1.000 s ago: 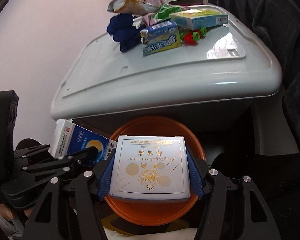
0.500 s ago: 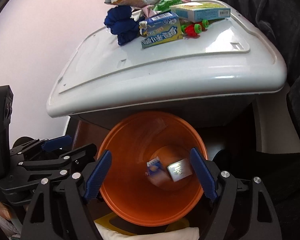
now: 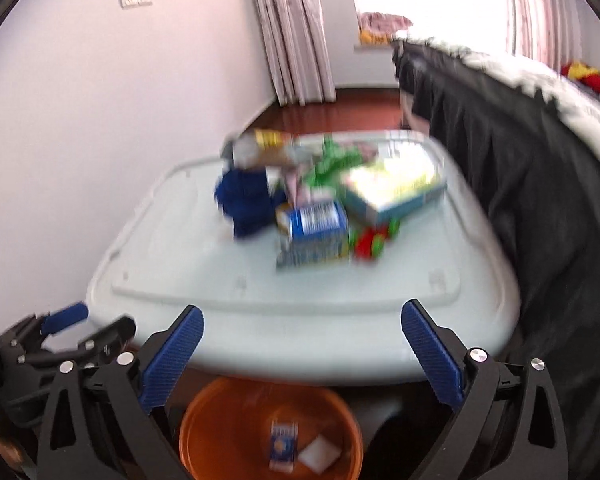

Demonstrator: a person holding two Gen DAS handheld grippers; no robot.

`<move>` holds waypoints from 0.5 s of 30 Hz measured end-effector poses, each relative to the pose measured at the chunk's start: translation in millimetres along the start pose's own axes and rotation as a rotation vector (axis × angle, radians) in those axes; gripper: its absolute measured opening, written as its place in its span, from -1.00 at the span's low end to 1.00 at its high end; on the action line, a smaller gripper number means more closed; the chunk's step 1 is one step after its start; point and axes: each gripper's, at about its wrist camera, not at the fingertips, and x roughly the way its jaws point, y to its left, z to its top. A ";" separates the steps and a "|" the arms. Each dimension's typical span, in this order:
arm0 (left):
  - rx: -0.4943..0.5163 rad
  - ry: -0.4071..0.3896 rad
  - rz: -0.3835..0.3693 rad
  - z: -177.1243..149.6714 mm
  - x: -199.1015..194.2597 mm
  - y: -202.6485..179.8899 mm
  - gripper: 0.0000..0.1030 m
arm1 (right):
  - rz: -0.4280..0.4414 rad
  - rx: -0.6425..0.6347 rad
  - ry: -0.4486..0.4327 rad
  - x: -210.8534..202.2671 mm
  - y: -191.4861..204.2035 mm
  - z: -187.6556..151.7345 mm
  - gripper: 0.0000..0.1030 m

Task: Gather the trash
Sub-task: 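Grasp the yellow-green medicine box with the right gripper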

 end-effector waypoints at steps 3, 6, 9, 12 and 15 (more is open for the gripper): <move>-0.021 -0.018 0.005 12.5 3.9 4.0 0.71 | -0.011 -0.026 -0.042 8.2 4.9 26.6 0.90; -0.045 -0.015 0.004 19.7 11.2 7.8 0.72 | -0.010 -0.040 -0.064 19.5 7.2 47.2 0.90; -0.056 -0.014 0.011 21.1 18.4 15.1 0.72 | 0.001 -0.039 -0.083 30.7 9.4 64.8 0.90; -0.053 -0.007 0.025 21.1 26.2 20.1 0.72 | -0.007 -0.042 -0.102 38.8 9.4 79.0 0.90; -0.049 -0.009 0.033 21.2 33.1 22.3 0.72 | -0.065 -0.031 -0.116 52.4 -3.1 90.3 0.89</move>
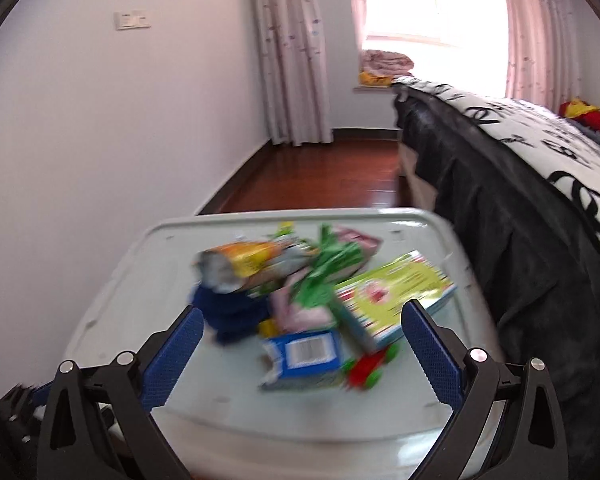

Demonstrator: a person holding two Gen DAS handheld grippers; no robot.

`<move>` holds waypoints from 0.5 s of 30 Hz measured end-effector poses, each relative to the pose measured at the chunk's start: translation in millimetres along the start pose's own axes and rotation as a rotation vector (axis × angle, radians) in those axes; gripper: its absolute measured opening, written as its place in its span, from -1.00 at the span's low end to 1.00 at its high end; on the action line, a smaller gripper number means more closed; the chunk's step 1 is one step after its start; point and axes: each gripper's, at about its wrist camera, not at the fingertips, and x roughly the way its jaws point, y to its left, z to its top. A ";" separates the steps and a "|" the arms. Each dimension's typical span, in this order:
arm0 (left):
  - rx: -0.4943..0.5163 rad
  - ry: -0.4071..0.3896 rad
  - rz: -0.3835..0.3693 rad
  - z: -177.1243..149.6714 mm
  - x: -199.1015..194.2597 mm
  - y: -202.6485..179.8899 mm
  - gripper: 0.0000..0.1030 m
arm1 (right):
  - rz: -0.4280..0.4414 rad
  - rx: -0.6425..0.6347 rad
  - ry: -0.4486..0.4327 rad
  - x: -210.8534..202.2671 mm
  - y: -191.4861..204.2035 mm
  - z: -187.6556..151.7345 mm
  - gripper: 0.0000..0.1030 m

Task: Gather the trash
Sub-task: 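Grasp the yellow-green medicine box with the right gripper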

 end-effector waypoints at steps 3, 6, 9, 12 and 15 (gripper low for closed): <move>0.008 -0.003 -0.001 -1.3 7.1 -0.1 0.72 | -0.051 0.035 0.043 25.9 -22.2 6.1 0.89; 0.025 -0.003 0.000 -2.5 14.6 -1.9 0.72 | -0.105 0.036 0.106 57.1 -38.5 11.6 0.89; 0.043 0.001 -0.009 -1.5 21.8 -3.6 0.72 | -0.135 0.137 0.171 84.3 -57.0 17.4 0.89; 0.050 0.000 -0.036 1.9 24.7 -3.2 0.72 | -0.139 0.340 0.268 109.5 -79.1 24.3 0.89; 0.047 -0.013 -0.069 4.6 21.1 -1.1 0.72 | -0.180 0.465 0.330 128.4 -93.1 33.4 0.89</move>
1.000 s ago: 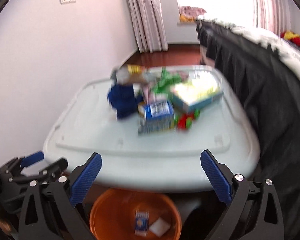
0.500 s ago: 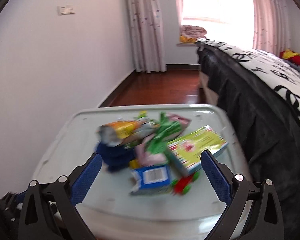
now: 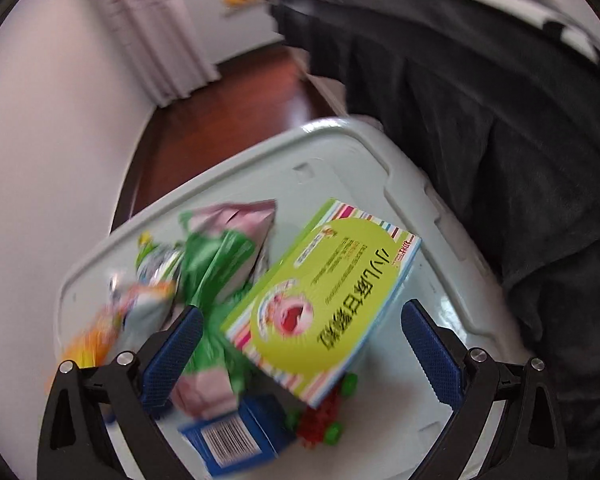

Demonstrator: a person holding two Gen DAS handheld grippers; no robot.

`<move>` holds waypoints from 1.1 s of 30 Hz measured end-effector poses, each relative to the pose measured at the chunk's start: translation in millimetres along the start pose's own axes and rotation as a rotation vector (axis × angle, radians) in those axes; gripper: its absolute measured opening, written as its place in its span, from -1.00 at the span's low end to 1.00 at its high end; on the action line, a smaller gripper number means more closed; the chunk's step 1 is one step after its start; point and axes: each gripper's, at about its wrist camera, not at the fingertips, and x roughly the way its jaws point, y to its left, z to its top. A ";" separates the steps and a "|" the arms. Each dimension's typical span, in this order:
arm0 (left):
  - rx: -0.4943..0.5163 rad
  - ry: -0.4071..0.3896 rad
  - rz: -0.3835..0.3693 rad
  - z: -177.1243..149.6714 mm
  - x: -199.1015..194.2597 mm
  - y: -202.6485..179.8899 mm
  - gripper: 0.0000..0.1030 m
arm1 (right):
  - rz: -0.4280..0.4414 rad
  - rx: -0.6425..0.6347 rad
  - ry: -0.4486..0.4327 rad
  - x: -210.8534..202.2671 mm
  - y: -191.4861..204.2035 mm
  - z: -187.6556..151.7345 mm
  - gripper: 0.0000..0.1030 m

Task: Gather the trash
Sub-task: 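Grasp the yellow-green medicine box with the right gripper, then grasp the orange Cici jelly pouch with the left gripper while the right holds the medicine box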

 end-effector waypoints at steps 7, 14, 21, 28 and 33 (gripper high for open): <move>-0.005 -0.045 -0.033 3.2 -14.1 7.3 0.72 | -0.111 0.118 0.133 38.6 8.3 18.9 0.89; -0.078 -0.038 -0.071 7.3 -16.8 27.4 0.72 | -0.193 0.210 0.188 61.3 10.5 24.4 0.90; -0.110 -0.043 -0.092 8.4 -20.4 35.0 0.72 | -0.227 0.253 0.253 85.5 7.5 31.1 0.89; -0.113 -0.046 -0.097 9.7 -21.5 35.4 0.72 | -0.200 0.219 0.245 78.7 4.5 21.1 0.79; -0.091 -0.053 -0.080 9.2 -22.6 31.1 0.72 | -0.167 0.162 0.183 50.6 0.8 14.4 0.74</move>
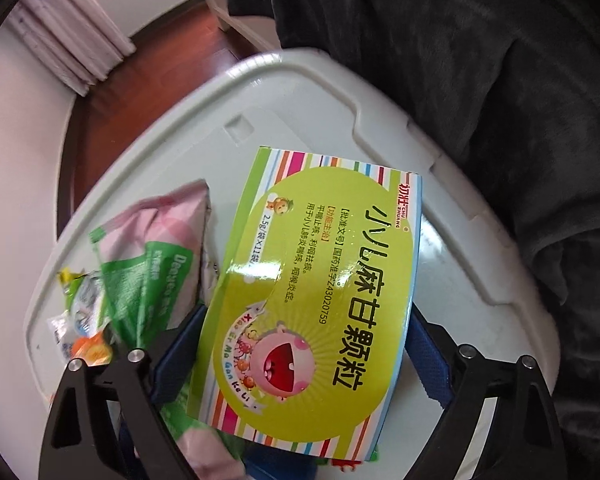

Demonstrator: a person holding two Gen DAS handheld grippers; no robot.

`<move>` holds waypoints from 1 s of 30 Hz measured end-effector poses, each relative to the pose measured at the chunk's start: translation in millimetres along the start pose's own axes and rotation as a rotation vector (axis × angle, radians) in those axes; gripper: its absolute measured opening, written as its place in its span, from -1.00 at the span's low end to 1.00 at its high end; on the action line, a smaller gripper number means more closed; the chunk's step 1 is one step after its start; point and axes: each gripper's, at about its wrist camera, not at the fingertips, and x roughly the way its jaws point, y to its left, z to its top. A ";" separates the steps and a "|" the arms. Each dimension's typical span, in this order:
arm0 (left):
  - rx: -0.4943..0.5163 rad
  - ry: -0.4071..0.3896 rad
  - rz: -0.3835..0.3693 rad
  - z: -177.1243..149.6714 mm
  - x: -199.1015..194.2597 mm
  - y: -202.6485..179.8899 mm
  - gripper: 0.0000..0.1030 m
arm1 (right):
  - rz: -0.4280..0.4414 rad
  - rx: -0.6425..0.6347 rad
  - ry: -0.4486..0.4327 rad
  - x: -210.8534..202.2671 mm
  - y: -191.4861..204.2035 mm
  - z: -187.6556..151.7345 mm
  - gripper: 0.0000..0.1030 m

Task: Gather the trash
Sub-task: 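Grasp the orange Cici jelly pouch with the left gripper while the right holds the medicine box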

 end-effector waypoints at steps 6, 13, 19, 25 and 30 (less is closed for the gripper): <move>0.051 -0.020 0.034 0.9 -0.4 -16.8 0.72 | 0.107 -0.085 -0.089 -55.3 -13.9 -18.1 0.74; 0.147 -0.075 0.036 22.7 0.7 -58.2 0.72 | 0.189 -0.225 -0.186 -103.3 -37.6 -63.9 0.74; 0.242 -0.123 -0.006 62.3 14.9 -103.6 0.72 | 0.225 -0.268 -0.215 -110.1 -72.0 -100.2 0.74; 0.294 0.001 -0.124 118.2 51.6 -135.5 0.72 | 0.249 -0.255 -0.204 -96.1 -94.2 -107.2 0.74; 0.288 0.149 -0.120 145.2 98.0 -148.3 0.68 | 0.277 -0.241 -0.201 -87.9 -102.8 -105.2 0.74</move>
